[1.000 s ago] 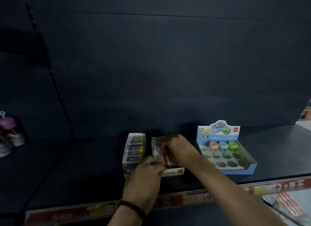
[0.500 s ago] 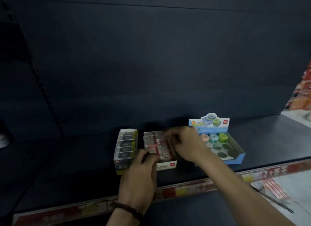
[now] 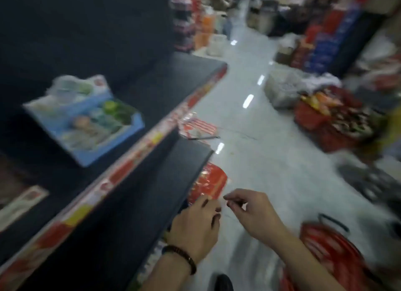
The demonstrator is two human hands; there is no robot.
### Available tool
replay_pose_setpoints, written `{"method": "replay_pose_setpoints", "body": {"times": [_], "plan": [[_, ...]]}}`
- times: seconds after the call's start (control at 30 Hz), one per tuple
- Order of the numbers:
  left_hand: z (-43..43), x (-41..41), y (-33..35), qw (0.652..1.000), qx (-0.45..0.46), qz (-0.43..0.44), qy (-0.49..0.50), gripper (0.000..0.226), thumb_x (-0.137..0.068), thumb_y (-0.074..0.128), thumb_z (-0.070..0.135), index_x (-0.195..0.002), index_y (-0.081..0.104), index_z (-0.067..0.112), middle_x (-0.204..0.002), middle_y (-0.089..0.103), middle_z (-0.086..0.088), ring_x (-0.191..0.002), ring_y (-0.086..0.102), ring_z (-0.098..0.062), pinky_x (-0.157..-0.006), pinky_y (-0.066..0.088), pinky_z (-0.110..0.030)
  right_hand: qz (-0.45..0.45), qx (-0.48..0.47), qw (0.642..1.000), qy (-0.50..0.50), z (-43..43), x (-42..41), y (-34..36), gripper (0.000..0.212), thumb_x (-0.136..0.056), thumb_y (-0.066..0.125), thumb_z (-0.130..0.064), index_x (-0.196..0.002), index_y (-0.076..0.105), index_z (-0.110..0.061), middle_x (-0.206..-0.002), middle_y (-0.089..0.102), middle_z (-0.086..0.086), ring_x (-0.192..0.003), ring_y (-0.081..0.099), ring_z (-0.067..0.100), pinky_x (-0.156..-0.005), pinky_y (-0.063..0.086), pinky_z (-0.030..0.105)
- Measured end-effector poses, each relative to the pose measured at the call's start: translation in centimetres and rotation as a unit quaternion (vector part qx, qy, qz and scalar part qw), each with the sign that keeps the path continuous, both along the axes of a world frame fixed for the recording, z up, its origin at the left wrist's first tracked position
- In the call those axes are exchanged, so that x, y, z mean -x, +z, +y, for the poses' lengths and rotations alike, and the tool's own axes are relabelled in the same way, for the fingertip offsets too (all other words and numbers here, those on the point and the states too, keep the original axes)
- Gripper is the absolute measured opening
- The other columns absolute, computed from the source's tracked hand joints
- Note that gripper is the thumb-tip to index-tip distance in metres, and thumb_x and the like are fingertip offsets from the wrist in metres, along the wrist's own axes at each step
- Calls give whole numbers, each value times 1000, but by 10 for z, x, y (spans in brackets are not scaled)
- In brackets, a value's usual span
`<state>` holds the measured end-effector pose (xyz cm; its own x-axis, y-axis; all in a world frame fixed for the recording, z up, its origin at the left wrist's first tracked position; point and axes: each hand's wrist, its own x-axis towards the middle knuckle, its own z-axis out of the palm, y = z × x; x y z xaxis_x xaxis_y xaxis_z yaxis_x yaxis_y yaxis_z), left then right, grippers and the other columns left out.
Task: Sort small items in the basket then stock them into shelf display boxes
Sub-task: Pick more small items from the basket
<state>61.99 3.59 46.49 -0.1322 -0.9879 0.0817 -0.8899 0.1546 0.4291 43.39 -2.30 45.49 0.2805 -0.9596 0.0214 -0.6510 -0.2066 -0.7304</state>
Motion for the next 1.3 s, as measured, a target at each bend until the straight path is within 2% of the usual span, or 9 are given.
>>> {"method": "replay_pose_setpoints", "body": {"times": [0.1,0.2,0.33,0.47,0.67,0.87,1.07,1.23,1.3], "plan": [[-7,63,-41,993,-57,1,-101,13,-104,49,39,-112,58,37,-120,53,17,-101,61,-14,-75,45,-27,54,-97,989,-102,44,96,-51,17,-97,72,-19,-108,83,-23,-97,79,-15,-87,71,-2,-85,55,20],[-7,139,-76,976,-97,-20,-194,11,-103,49,40,-106,59,35,-111,56,15,-98,61,-13,-80,54,-33,80,-175,958,-213,98,192,-93,21,-98,68,-25,-116,80,-24,-108,79,-8,-97,72,7,-84,55,23],[-5,229,-112,951,-144,-66,-267,10,-103,51,38,-102,61,36,-105,57,16,-93,59,-10,-79,57,-32,49,-270,897,-348,157,290,-139,18,-99,68,-24,-113,78,-24,-107,76,-7,-94,68,10,-74,48,20],[-15,323,-155,928,-197,-97,-300,15,-105,48,39,-107,62,34,-108,57,16,-98,57,-10,-80,55,-30,-8,-331,845,-420,189,374,-190,16,-97,70,-25,-110,79,-26,-108,75,-8,-98,69,12,-88,58,33],[-45,424,-258,924,-282,-96,-240,20,-103,53,36,-122,60,39,-115,52,18,-104,56,-7,-86,57,-31,-21,-398,821,-408,173,480,-304,13,-97,70,-27,-108,73,-31,-106,75,-12,-90,70,4,-76,56,19],[-85,513,-404,924,-303,-63,-224,35,-103,59,32,-136,52,41,-132,40,15,-116,40,-1,-94,52,-23,37,-432,831,-348,96,539,-466,12,-95,70,-28,-105,66,-33,-112,66,-9,-102,67,13,-93,62,40],[-136,575,-580,942,-283,-50,-173,59,-101,62,39,-154,35,44,-167,16,1,-155,16,-26,-117,39,-47,109,-410,853,-302,2,561,-646,40,-98,63,-27,-136,59,-19,-139,55,6,-125,60,30,-103,53,44],[-139,589,-670,952,-278,12,-125,83,-93,72,36,-158,21,42,-167,9,13,-157,6,-19,-116,18,-37,203,-374,871,-246,-68,569,-789,75,-97,64,-9,-161,26,-18,-165,27,13,-135,56,39,-106,53,49],[-137,590,-689,951,-279,44,-124,83,-90,69,39,-155,18,46,-167,10,18,-156,8,-14,-116,15,-35,240,-375,869,-216,-92,572,-831,67,-102,55,-5,-160,24,-19,-164,25,15,-134,57,42,-102,55,50]]}}
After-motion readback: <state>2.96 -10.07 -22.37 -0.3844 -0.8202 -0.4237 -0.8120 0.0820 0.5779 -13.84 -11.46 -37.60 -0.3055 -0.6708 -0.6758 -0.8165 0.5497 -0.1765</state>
